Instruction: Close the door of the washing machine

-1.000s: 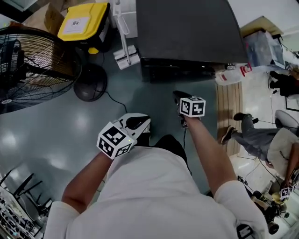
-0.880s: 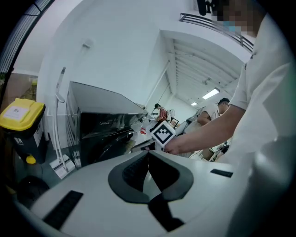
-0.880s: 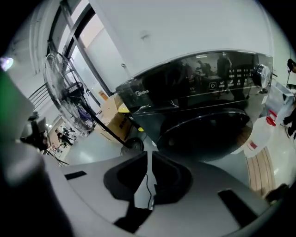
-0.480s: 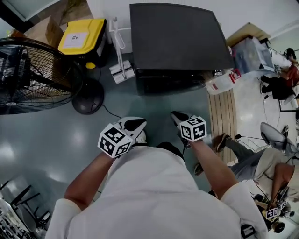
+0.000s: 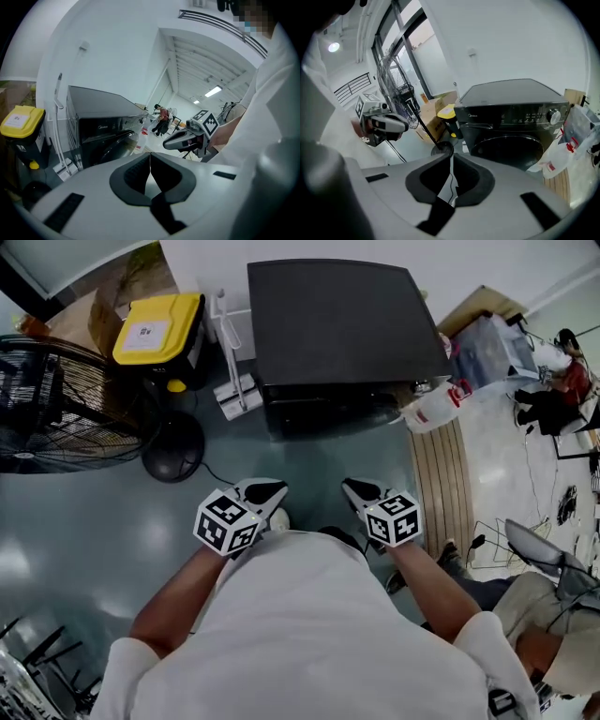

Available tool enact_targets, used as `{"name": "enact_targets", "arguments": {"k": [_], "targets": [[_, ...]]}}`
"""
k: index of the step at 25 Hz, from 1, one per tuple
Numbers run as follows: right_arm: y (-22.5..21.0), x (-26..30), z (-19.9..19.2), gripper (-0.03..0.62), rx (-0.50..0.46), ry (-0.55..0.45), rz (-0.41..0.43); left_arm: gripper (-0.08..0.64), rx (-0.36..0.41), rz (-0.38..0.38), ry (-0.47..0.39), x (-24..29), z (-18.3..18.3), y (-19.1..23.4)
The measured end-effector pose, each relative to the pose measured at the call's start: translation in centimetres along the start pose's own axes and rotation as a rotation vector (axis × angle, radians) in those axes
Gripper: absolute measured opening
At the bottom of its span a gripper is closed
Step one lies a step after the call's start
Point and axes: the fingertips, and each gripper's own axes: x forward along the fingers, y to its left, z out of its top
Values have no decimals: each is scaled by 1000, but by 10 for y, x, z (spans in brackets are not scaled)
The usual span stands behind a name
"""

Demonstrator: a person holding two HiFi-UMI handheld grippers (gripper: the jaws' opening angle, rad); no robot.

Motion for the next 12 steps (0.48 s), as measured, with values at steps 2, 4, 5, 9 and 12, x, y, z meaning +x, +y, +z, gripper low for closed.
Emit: {"name": "enact_targets", "arguments": {"k": [2,4,5,9,12], "targets": [[2,-5,5,31,-18,-11,-3,18,8,-6,0,0,1,-1],[5,-8,9,29,-31,-20,-4,18,12,-8,0,0,1,-3],[7,-10,10,28,-36,-22,-5,18,12,-9,0,-1,0,-3],[12,-16,11,18,-51,-24,-2,18,13,-7,-4,-2,0,-3],[15,-16,11,18,-61,-18,7,18,3,-3,-3,-2,-2,-2]]}}
